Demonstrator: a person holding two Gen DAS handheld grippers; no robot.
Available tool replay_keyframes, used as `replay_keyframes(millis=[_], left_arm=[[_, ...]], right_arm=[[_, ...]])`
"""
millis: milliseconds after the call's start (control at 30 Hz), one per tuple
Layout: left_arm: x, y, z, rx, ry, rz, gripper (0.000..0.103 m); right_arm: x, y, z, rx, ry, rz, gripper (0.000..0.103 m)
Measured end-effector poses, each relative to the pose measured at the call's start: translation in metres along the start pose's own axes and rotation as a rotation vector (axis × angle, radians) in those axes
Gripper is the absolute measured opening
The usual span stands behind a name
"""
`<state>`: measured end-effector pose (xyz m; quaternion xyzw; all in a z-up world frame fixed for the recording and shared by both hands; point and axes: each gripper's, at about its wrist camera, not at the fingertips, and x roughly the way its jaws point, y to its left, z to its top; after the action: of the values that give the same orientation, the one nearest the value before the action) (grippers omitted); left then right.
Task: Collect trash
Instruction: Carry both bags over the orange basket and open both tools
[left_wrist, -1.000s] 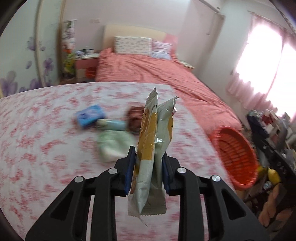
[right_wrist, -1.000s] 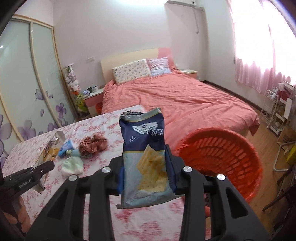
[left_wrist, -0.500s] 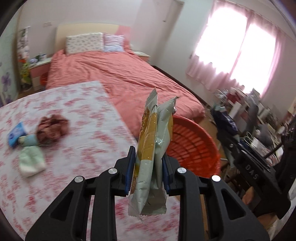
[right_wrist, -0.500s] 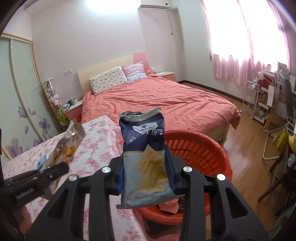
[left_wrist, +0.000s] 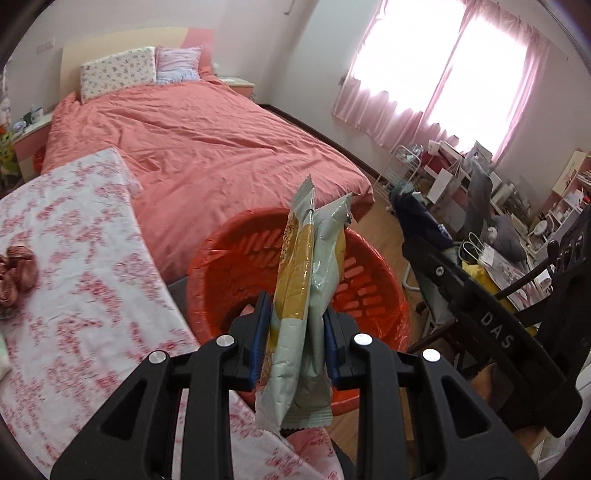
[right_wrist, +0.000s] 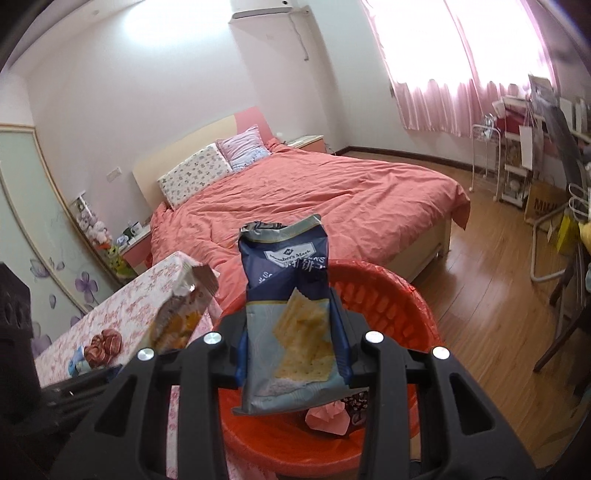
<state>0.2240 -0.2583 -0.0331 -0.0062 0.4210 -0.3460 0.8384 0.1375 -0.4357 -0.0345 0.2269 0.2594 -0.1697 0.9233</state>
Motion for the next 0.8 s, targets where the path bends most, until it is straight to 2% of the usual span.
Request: replay_keyframes(millis=[133, 200, 267, 367, 467, 633, 800], left_arm=[[0.012, -0.001, 0.003, -0.007, 0.026, -0.001, 0.027], [0.019, -0.002, 0.003, -0.012, 0.039, 0.008, 0.034], [0.022, -0.001, 0.001, -0.017, 0.048, 0.025, 0.048], [0.024, 0.005, -0.002, -0.027, 0.061, 0.041, 0.053], [0.021, 0.012, -0.004, -0.042, 0.067, 0.054, 0.059], [0.009, 0.021, -0.008, -0.044, 0.049, 0.118, 0.064], [-0.014, 0.039, -0.020, -0.040, 0.009, 0.218, 0.069]], right_arm=[[0.012, -0.010, 0.003, 0.027, 0.010, 0.000, 0.037], [0.021, -0.014, 0.006, 0.035, 0.020, -0.001, 0.039], [0.030, -0.017, 0.006, 0.044, 0.034, -0.003, 0.042], [0.039, -0.021, 0.002, 0.054, 0.056, 0.000, 0.044], [0.042, -0.023, -0.001, 0.056, 0.065, -0.005, 0.052], [0.038, -0.015, -0.009, 0.014, 0.063, -0.037, 0.061], [0.030, -0.001, -0.014, -0.042, 0.050, -0.061, 0.068]])
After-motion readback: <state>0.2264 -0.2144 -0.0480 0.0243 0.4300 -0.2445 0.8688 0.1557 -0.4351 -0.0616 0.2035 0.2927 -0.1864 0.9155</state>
